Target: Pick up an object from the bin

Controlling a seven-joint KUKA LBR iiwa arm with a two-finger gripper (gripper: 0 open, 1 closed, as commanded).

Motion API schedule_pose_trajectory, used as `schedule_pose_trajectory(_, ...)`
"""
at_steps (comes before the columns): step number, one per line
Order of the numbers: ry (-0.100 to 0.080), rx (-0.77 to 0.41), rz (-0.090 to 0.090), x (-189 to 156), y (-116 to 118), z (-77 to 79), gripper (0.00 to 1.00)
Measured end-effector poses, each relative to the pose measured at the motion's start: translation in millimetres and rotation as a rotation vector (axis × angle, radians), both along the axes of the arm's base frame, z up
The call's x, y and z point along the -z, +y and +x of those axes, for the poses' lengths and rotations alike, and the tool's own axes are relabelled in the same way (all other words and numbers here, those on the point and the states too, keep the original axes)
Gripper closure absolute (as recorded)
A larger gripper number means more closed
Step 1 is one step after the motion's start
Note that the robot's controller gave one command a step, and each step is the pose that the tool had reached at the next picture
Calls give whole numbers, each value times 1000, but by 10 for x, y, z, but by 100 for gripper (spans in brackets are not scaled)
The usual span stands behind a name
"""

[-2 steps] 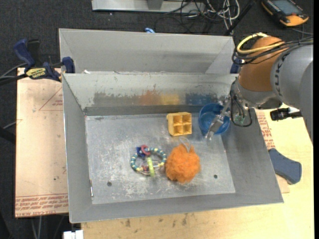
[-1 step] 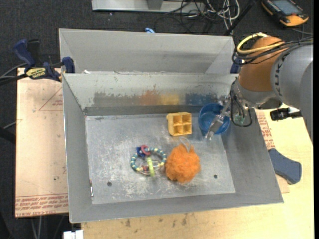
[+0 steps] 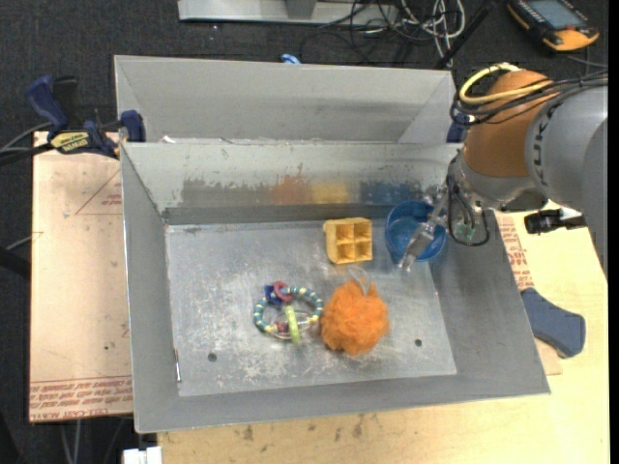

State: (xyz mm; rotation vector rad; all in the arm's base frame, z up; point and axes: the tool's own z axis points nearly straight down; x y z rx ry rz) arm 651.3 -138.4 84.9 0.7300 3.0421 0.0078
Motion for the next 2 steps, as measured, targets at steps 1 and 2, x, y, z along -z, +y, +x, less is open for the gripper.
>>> schedule_pose_trajectory(1,2,-2,-1,-9,2,1,100)
schedule_pose_trajectory(2,7,-2,-2,-51,4,-13,100)
